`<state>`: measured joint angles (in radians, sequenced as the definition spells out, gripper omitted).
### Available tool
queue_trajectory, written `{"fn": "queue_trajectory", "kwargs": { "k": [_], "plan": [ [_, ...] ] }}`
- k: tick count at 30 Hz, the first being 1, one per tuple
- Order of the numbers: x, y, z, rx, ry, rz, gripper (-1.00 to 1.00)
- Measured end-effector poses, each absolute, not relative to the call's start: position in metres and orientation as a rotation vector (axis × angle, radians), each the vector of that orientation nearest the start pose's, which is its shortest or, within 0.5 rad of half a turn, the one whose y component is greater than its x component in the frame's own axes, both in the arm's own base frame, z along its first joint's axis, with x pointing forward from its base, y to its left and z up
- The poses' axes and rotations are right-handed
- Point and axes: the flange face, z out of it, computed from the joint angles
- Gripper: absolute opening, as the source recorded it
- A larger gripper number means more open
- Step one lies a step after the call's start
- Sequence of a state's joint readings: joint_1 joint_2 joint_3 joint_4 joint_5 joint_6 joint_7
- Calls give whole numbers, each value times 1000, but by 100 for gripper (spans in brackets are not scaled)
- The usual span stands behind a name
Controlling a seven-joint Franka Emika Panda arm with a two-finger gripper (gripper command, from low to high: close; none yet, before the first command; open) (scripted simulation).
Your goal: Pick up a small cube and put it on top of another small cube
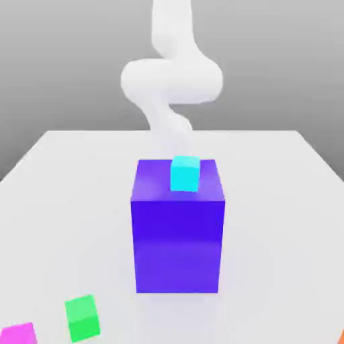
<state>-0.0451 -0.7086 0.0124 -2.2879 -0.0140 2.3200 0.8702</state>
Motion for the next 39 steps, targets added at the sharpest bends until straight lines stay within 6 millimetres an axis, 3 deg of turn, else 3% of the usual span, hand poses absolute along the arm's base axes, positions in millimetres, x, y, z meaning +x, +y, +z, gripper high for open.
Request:
{"fn": "queue_trajectory", "kwargs": {
  "k": [3,4,9,16,20,23,29,35,36,39],
  "plan": [
    [417,-28,652,-2411,1345,-892,0],
    [417,-28,652,-2411,1345,-892,0],
    [476,-71,575,-2336,1671,-734,0],
    [522,-131,469,-2182,2034,-530,0],
    [532,-173,403,-2048,2242,-407,0],
    [536,-194,351,-1953,2368,-310,0],
    [527,-234,246,-1715,2608,-106,0],
    [516,-251,146,-1578,2716,-2,0],
    [515,-251,134,-1576,2717,-1,-100],
    [515,-251,134,-1576,2717,-2,-100]
  ]
}}
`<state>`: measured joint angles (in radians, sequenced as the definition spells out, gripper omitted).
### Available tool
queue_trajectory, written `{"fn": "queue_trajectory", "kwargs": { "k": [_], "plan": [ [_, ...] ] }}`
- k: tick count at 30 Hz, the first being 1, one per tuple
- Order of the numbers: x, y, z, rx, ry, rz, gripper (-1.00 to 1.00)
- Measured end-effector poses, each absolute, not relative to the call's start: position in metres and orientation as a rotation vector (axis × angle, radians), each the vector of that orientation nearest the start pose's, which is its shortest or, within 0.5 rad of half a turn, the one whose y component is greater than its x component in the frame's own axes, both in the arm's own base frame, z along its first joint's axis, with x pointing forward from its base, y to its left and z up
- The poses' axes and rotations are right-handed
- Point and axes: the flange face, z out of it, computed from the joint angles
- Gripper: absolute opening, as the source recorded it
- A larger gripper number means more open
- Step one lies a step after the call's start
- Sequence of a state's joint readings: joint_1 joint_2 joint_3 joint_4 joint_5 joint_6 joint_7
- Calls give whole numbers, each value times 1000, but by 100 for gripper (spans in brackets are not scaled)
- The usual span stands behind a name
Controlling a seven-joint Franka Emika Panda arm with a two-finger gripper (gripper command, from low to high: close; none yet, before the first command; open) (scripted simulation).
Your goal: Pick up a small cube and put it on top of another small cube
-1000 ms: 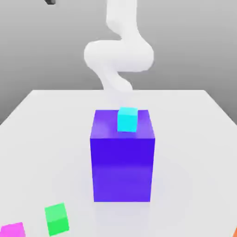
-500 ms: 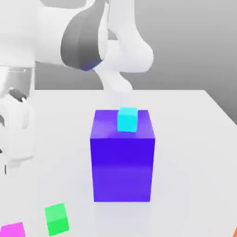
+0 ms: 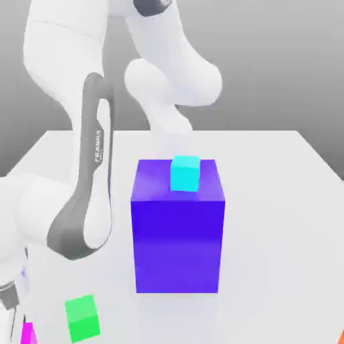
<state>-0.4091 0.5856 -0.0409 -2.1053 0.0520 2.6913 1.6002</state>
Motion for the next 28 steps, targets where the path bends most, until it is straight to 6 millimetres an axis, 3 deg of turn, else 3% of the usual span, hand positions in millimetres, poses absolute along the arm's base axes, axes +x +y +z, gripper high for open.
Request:
{"fn": "queue_trajectory", "kwargs": {
  "k": [4,8,12,18,20,24,25,28],
  "plan": [
    [515,-251,133,-1575,2717,-2,-100],
    [514,-250,184,-1568,2719,-1,-100],
    [502,-223,212,-1403,2786,17,-100],
    [474,-178,238,-1137,2910,15,-100],
    [464,-165,240,-1059,2950,4,-100],
    [461,-161,200,-1024,2966,-3,-100],
    [460,-160,187,-1025,2967,-2,100],
    [460,-160,187,-1025,2967,-3,100]
  ]
}}
